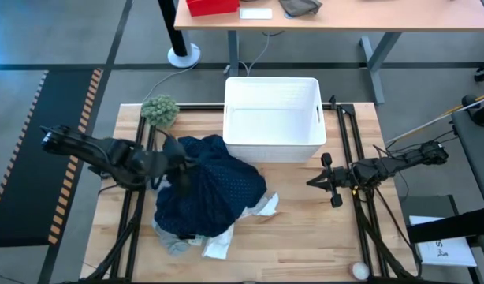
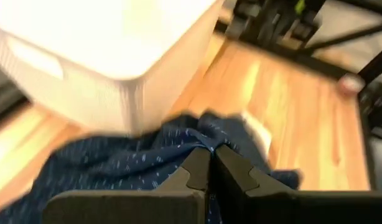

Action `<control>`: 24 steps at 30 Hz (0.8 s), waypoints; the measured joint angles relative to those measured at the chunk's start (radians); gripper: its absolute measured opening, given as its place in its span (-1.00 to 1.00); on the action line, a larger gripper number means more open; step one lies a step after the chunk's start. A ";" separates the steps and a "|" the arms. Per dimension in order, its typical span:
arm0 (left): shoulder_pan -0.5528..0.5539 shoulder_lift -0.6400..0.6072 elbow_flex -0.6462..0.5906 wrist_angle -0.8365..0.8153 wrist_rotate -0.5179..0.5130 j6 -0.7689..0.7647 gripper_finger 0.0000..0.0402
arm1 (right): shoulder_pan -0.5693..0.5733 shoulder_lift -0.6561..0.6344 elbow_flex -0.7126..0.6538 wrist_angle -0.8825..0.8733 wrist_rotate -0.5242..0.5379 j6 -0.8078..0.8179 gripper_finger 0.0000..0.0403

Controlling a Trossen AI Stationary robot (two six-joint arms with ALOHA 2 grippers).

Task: Sort clothes
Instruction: Put the blue polo shirt into the white bin

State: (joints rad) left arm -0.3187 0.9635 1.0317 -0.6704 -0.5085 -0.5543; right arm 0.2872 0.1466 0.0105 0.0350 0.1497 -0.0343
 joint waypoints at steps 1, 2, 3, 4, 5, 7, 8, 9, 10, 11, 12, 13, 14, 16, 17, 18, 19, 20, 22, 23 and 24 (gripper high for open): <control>0.000 -0.007 0.000 0.033 -0.002 0.024 -1.00 | 0.000 0.000 0.000 0.000 0.000 -0.001 -1.00; 0.000 -0.011 0.000 0.073 -0.005 0.052 -1.00 | 0.000 0.000 0.000 0.000 0.000 -0.001 -1.00; 0.000 -0.015 0.000 0.112 -0.005 0.082 -1.00 | 0.000 0.000 0.000 0.000 0.000 0.000 -1.00; 0.000 -0.016 0.000 0.156 -0.005 0.113 -1.00 | 0.000 0.000 0.000 0.000 0.000 0.000 -1.00; 0.000 -0.017 0.000 0.193 -0.006 0.143 -1.00 | 0.000 0.000 0.000 0.000 0.000 -0.001 -1.00; 0.001 -0.017 0.000 0.264 -0.006 0.198 -1.00 | 0.000 0.000 0.000 0.000 0.000 -0.001 -1.00; 0.004 -0.016 0.007 0.279 -0.007 0.221 -1.00 | 0.000 0.000 0.000 0.000 0.000 0.000 -1.00; 0.008 -0.013 0.023 0.280 -0.009 0.239 -1.00 | 0.000 0.000 0.000 0.000 0.000 0.000 -1.00; 0.011 -0.006 0.045 0.281 -0.019 0.257 -1.00 | 0.000 0.000 0.000 0.000 0.000 -0.002 -1.00; 0.013 0.002 0.069 0.286 -0.027 0.277 -1.00 | 0.000 0.000 0.000 0.000 0.000 -0.001 -1.00; 0.014 0.011 0.096 0.287 -0.030 0.301 -1.00 | 0.000 0.000 0.000 0.000 0.000 0.000 -1.00; 0.014 0.022 0.126 0.285 -0.033 0.327 -1.00 | 0.000 0.000 0.000 0.000 0.000 0.000 -1.00; 0.014 0.036 0.161 0.286 -0.033 0.354 -1.00 | 0.000 0.000 0.000 0.000 0.000 -0.001 -1.00; 0.014 0.070 0.241 0.285 -0.033 0.415 -1.00 | 0.000 0.000 0.000 0.000 0.000 0.000 -1.00; 0.014 0.088 0.285 0.286 -0.033 0.447 -1.00 | 0.000 0.000 0.000 0.000 0.000 0.000 -1.00; 0.014 0.105 0.328 0.282 -0.033 0.479 -1.00 | 0.000 0.000 0.000 0.000 0.000 -0.001 -1.00; 0.015 0.125 0.372 0.275 -0.034 0.510 -1.00 | 0.000 0.000 0.000 0.000 0.000 -0.001 -1.00; 0.016 0.146 0.419 0.266 -0.035 0.538 -1.00 | 0.000 0.000 0.000 0.000 0.000 -0.001 -1.00; 0.024 0.188 0.508 0.240 -0.051 0.592 -1.00 | 0.000 0.000 0.000 0.000 0.000 0.000 -1.00; 0.030 0.210 0.551 0.221 -0.058 0.614 -1.00 | 0.000 0.000 0.000 0.000 0.000 -0.001 -1.00; 0.037 0.231 0.593 0.208 -0.060 0.632 -1.00 | 0.000 0.000 0.000 0.000 0.000 -0.001 -1.00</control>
State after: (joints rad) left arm -0.2817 1.1947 1.6242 -0.4622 -0.5682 0.0774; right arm 0.2873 0.1467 0.0103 0.0349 0.1493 -0.0355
